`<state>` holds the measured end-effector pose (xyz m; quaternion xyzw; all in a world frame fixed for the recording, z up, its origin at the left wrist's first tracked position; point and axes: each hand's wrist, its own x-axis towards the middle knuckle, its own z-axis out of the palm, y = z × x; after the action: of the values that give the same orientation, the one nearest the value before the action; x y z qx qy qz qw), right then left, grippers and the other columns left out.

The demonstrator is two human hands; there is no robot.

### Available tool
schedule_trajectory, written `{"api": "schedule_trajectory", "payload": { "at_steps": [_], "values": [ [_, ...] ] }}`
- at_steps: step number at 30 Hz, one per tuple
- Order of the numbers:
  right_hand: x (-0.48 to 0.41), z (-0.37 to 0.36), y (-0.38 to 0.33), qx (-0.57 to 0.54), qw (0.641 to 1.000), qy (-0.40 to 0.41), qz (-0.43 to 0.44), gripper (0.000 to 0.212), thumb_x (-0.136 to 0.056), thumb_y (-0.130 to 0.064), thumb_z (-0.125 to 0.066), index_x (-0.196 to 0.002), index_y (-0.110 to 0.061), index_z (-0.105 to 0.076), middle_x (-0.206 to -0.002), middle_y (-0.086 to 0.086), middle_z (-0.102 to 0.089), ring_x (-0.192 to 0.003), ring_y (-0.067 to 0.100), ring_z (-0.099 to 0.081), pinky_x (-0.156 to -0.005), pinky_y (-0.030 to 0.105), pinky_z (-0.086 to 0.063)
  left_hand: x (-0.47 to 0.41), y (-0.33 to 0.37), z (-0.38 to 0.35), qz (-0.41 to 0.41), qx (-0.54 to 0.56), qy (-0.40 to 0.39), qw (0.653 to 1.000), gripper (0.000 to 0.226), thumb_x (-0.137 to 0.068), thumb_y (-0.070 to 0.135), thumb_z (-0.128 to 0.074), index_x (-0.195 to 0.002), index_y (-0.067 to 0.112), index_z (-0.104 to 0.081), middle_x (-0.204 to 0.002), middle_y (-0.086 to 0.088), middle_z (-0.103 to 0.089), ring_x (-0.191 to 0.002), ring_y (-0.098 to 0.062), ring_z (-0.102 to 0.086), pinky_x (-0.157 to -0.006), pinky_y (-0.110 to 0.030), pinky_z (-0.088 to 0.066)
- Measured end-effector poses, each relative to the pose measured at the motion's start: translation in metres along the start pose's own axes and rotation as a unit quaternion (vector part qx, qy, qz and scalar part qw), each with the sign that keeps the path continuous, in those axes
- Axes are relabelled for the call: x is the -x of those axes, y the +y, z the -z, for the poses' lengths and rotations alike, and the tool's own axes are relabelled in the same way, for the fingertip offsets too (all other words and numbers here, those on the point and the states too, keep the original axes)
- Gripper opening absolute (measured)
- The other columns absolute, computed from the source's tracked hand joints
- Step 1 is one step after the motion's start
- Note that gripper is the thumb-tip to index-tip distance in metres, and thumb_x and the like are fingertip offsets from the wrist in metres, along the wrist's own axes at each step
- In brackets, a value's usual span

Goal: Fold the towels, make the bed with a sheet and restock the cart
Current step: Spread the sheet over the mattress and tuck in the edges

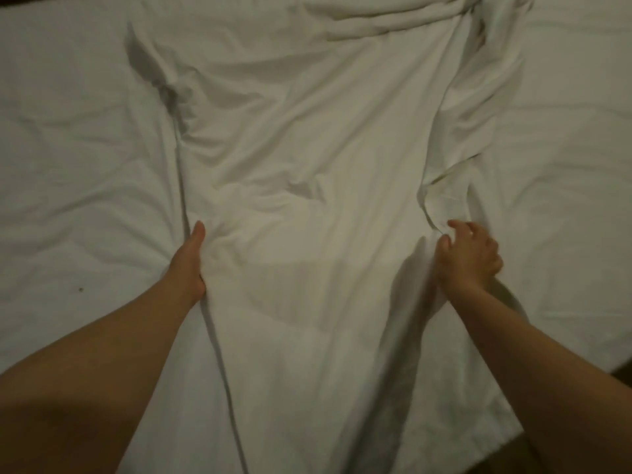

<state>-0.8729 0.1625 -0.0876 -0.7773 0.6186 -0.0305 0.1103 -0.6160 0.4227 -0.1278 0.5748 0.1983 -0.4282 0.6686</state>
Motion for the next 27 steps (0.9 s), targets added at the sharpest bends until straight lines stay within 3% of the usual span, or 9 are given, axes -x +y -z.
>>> {"api": "schedule_trajectory", "payload": {
  "at_steps": [3, 6, 13, 15, 18, 20, 24, 27],
  "values": [
    [-0.032, 0.000, 0.017, -0.020, 0.998, 0.012, -0.055, 0.039, -0.095, -0.026, -0.047, -0.132, -0.016, -0.053, -0.141, 0.013, -0.042, -0.127, 0.037, -0.039, -0.104, 0.046, -0.029, 0.005, -0.006, -0.005, -0.012, 0.004, 0.049, 0.999, 0.037, -0.094, 0.049, -0.047, -0.101, 0.017, -0.062, -0.099, -0.004, -0.068, -0.091, -0.020, -0.062, -0.095, -0.039, -0.045],
    [-0.062, -0.001, 0.028, -0.041, 0.995, 0.006, -0.089, 0.052, -0.089, -0.033, -0.055, -0.135, -0.011, -0.043, -0.141, 0.017, -0.039, -0.127, 0.038, -0.038, -0.106, 0.047, -0.028, 0.007, -0.010, -0.015, -0.026, -0.009, 0.114, 0.993, 0.036, -0.093, 0.046, -0.051, -0.105, 0.013, -0.060, -0.093, -0.003, -0.064, -0.082, -0.018, -0.061, -0.088, -0.037, -0.047],
    [-0.123, -0.002, 0.027, -0.164, 0.962, -0.137, -0.172, 0.081, -0.082, -0.050, -0.067, -0.131, 0.009, -0.041, -0.133, 0.026, -0.050, -0.122, 0.041, -0.049, -0.096, 0.045, -0.042, 0.002, -0.014, -0.023, -0.077, -0.035, 0.230, 0.969, 0.046, -0.091, 0.036, -0.061, -0.119, 0.000, -0.060, -0.096, -0.008, -0.065, -0.087, -0.025, -0.062, -0.089, -0.038, -0.051],
    [-0.134, 0.002, 0.029, -0.148, 0.965, -0.141, -0.164, 0.080, -0.080, -0.054, -0.066, -0.131, 0.004, -0.044, -0.133, 0.025, -0.049, -0.122, 0.041, -0.048, -0.097, 0.045, -0.041, 0.002, -0.016, -0.027, -0.084, -0.038, 0.233, 0.968, 0.040, -0.091, 0.031, -0.062, -0.116, 0.001, -0.060, -0.096, -0.009, -0.065, -0.081, -0.022, -0.062, -0.086, -0.036, -0.051],
    [-0.142, 0.005, 0.034, -0.127, 0.969, -0.113, -0.179, 0.091, -0.076, -0.055, -0.070, -0.138, 0.000, -0.033, -0.140, 0.024, -0.037, -0.128, 0.044, -0.038, -0.102, 0.052, -0.034, 0.003, -0.013, -0.029, -0.078, -0.025, 0.224, 0.971, 0.031, -0.090, 0.027, -0.063, -0.112, 0.005, -0.060, -0.086, -0.005, -0.063, -0.073, -0.018, -0.060, -0.081, -0.035, -0.049],
    [-0.146, 0.006, 0.036, -0.148, 0.964, -0.151, -0.160, 0.095, -0.077, -0.051, -0.071, -0.141, 0.004, -0.028, -0.143, 0.024, -0.036, -0.130, 0.044, -0.037, -0.103, 0.051, -0.035, 0.001, -0.013, -0.028, -0.076, -0.026, 0.230, 0.970, 0.035, -0.090, 0.026, -0.064, -0.115, 0.003, -0.059, -0.085, -0.005, -0.063, -0.073, -0.018, -0.060, -0.081, -0.036, -0.049],
    [-0.154, 0.006, 0.036, -0.149, 0.967, -0.194, -0.066, 0.069, -0.090, -0.037, -0.061, -0.133, 0.013, -0.041, -0.136, 0.030, -0.046, -0.126, 0.043, -0.043, -0.102, 0.041, -0.035, -0.003, -0.013, -0.030, -0.086, -0.047, 0.255, 0.962, 0.036, -0.088, 0.024, -0.066, -0.115, 0.002, -0.058, -0.083, -0.003, -0.060, -0.073, -0.019, -0.058, -0.083, -0.036, -0.049],
    [-0.154, 0.003, 0.035, -0.141, 0.975, -0.166, -0.046, 0.053, -0.095, -0.029, -0.054, -0.130, 0.010, -0.047, -0.133, 0.029, -0.049, -0.124, 0.043, -0.045, -0.101, 0.041, -0.035, -0.005, -0.015, -0.029, -0.100, -0.084, 0.278, 0.952, 0.048, -0.085, 0.026, -0.069, -0.122, -0.003, -0.057, -0.100, -0.007, -0.061, -0.088, -0.023, -0.059, -0.088, -0.035, -0.049]
  ]
}}
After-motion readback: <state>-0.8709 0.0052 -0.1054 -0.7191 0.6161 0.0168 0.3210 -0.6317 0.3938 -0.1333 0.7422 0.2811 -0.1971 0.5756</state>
